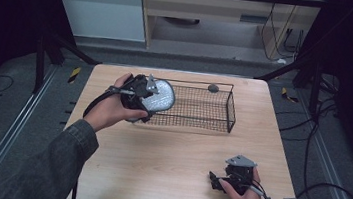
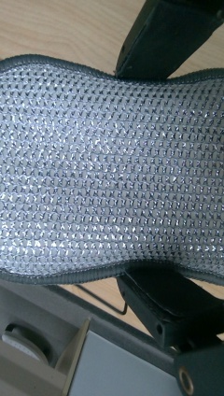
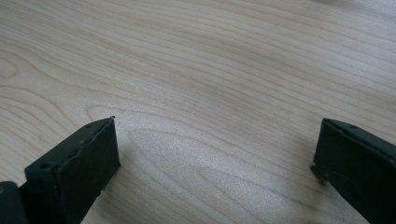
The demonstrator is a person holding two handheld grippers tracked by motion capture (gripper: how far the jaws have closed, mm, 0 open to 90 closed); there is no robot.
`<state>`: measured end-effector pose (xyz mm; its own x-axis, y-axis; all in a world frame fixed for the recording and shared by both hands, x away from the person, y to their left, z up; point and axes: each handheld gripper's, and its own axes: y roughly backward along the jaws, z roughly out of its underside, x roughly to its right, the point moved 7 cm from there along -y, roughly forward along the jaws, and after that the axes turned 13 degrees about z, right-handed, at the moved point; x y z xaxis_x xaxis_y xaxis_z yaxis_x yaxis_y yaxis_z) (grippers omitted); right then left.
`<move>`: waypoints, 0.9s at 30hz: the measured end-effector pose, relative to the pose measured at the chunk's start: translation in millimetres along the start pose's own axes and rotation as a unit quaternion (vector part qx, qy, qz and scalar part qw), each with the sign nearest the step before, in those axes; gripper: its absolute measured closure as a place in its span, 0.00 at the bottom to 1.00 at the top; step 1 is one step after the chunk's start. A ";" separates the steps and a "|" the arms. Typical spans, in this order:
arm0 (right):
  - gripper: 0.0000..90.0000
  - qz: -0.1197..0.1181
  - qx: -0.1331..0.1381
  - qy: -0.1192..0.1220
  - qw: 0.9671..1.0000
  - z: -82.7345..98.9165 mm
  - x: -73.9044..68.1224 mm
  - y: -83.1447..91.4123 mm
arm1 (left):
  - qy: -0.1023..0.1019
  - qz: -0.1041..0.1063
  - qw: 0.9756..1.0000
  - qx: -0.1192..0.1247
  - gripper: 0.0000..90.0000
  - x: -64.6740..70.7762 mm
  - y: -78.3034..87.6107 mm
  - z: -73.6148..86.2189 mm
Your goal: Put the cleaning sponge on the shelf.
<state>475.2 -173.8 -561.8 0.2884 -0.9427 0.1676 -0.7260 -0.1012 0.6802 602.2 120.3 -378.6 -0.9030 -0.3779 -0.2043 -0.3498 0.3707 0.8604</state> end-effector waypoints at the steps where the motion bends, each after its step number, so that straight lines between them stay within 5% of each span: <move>1: 0.00 0.000 0.000 0.000 1.000 0.0 0.0 0.0 | 0.000 0.000 1.000 0.000 0.04 0.0 0.0 0.0; 27: 0.00 -0.001 -0.002 -0.003 1.000 -0.2 -0.6 0.1 | -0.011 -0.027 1.000 -0.012 0.04 -27.6 2.8 -18.4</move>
<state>475.0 -173.2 -561.7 0.2859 -0.9443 0.1632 -0.7234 -0.1010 0.6830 630.7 116.2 -361.9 -0.8882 -0.3784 -0.2606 -0.3926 0.3301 0.8584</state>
